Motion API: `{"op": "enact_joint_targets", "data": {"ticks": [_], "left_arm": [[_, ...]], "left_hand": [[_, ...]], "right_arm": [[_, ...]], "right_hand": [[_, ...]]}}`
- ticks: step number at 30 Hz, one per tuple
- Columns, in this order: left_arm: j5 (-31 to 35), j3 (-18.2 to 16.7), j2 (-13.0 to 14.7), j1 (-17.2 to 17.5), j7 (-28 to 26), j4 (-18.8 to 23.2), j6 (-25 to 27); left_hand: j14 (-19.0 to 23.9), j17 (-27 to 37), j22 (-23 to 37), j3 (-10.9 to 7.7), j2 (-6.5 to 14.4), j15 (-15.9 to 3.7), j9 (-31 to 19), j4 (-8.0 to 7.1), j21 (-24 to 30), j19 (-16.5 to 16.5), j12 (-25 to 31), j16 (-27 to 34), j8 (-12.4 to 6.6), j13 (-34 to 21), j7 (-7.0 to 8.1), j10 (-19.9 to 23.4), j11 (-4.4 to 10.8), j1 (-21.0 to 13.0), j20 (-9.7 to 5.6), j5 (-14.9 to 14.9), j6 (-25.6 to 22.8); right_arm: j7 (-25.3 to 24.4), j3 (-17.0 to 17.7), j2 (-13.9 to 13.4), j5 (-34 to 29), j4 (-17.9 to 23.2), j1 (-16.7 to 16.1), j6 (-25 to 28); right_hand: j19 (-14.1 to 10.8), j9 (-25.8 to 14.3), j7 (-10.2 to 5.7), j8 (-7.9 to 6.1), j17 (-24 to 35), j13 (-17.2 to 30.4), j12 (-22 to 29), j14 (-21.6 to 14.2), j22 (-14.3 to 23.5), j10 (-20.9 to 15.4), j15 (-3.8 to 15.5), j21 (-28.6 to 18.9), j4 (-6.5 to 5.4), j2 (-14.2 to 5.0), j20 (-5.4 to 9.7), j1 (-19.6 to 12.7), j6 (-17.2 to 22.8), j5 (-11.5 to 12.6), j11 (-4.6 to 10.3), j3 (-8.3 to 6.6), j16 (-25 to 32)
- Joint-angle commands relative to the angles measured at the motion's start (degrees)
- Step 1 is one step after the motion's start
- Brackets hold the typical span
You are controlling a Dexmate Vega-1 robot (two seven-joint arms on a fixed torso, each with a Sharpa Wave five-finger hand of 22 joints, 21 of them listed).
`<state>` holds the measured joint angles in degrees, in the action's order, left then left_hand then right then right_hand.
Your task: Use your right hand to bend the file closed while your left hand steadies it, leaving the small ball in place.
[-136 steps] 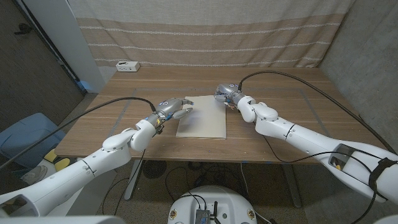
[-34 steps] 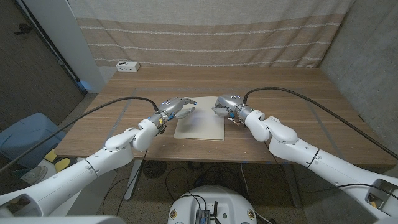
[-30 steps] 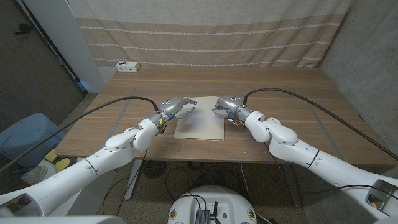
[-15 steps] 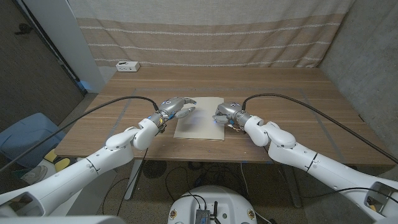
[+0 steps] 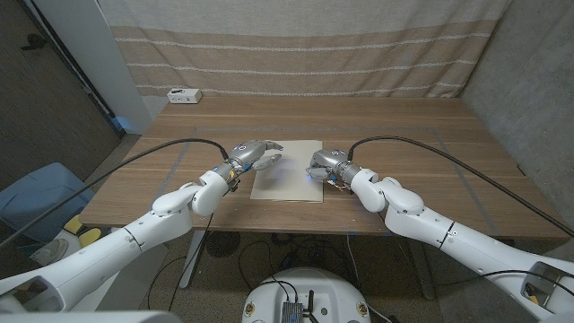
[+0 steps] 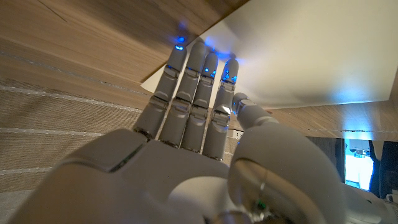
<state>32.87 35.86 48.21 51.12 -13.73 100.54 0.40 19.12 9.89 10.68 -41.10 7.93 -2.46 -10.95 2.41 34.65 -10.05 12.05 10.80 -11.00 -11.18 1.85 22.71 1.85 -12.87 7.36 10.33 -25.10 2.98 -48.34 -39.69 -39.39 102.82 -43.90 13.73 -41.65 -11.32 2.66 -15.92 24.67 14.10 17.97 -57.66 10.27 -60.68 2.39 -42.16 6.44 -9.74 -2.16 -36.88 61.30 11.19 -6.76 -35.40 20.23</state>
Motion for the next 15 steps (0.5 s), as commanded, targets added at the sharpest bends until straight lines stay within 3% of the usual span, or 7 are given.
{"op": "enact_joint_targets", "data": {"ticks": [1, 15], "left_arm": [[-0.06, -0.46, 0.28, 0.63, -0.54, 0.75, 0.23], [-0.78, -1.47, -0.58, 1.8, -3.19, 1.43, 0.53]], "left_hand": [[0.08, 0.06, 0.11, -0.4, 0.07, -0.46, 0.05, 0.1, -0.2, -0.23, -0.01, -0.15, 0.05, -0.18, -0.28, 0.26, 0.03, 0.35, -0.04, -0.29, 0.19], [0.14, 0.08, 0.11, -0.52, 0.14, -0.33, 0.04, 0.0, -0.3, -0.3, -0.05, -0.12, 0.04, -0.17, -0.34, 0.22, 0.25, 0.5, 0.02, -0.29, 0.16]], "right_arm": [[-3.24, 1.36, 0.23, 0.8, 0.43, -0.15, -0.44], [-9.0, 4.04, 0.46, 2.28, 0.73, -0.38, -2.54]], "right_hand": [[-0.06, -0.3, 0.05, -0.37, 0.04, 0.04, -0.17, 0.44, 0.09, 0.17, 0.31, -0.44, -0.13, -0.14, -0.17, 0.42, -0.05, -0.26, -0.1, -0.55, -0.07], [0.32, -0.29, -0.2, 0.12, -0.07, -0.27, -1.16, 2.14, 0.09, 1.79, 0.23, -0.46, 0.05, 0.05, -0.2, 0.56, -1.12, -0.25, 0.24, -0.86, -1.03]]}}
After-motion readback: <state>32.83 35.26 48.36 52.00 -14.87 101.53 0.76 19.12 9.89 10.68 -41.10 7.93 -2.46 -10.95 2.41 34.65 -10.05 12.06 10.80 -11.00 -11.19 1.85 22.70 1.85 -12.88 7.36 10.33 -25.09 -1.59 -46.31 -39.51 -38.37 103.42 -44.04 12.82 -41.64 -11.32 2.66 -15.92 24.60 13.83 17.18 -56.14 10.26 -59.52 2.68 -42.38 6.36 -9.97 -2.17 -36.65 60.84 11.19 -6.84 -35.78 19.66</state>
